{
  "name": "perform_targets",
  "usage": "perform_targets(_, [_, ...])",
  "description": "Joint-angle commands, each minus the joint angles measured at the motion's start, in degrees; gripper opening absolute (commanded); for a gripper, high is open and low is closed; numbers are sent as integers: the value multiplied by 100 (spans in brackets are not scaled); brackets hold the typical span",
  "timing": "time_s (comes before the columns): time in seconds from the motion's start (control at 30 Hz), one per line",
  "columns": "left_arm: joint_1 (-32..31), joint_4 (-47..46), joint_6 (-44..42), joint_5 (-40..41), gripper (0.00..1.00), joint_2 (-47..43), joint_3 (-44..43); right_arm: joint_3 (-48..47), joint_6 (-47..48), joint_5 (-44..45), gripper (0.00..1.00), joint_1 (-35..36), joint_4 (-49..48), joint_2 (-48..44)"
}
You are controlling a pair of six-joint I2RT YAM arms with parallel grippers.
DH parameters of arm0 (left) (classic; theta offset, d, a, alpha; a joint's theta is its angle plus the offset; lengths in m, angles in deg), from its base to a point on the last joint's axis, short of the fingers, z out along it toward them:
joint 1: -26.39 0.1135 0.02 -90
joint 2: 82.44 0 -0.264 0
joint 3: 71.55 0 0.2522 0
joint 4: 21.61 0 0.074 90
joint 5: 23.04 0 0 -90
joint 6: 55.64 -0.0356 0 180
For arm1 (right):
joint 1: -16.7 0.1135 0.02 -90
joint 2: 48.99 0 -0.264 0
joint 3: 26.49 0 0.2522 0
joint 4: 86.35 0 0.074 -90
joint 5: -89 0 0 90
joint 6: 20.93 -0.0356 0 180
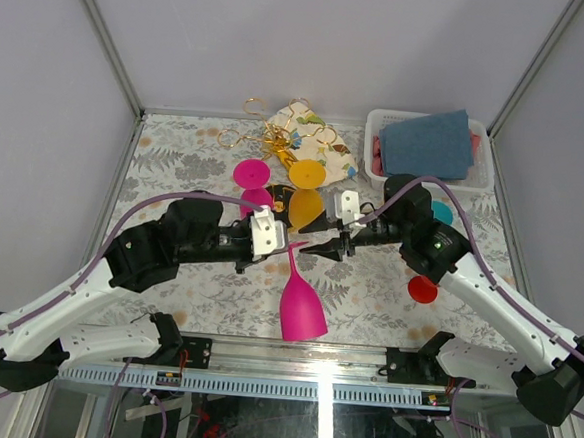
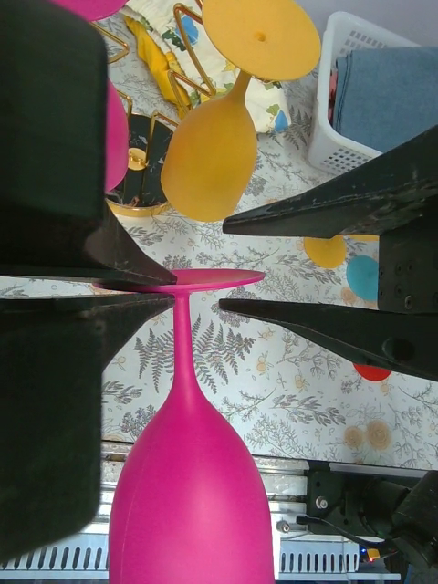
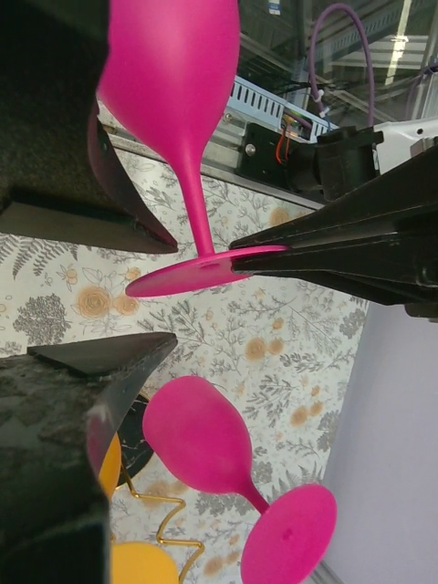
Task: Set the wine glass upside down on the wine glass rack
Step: Turn the wine glass upside down at the wine rack.
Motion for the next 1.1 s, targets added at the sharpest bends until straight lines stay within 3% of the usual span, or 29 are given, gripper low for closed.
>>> perform_targets(0.0, [16, -63, -95, -125, 0, -18, -128, -240, 224, -77, 45, 98, 24, -6])
perform_targets(0.43, [19, -101, -81, -142, 0, -23, -117, -316, 262, -116, 31, 205, 13, 217])
perform_targets(0.63, [19, -105, -54, -83, 1, -65, -105, -375, 378, -106, 18, 260, 90, 255])
perform_targets(0.8, [13, -291, 63, 112, 24, -174, -35, -292, 514, 27, 4, 261, 97, 138])
perform_targets(1.07, [20, -628, 481, 644, 51, -321, -236, -192, 720, 442, 0, 261, 118, -32])
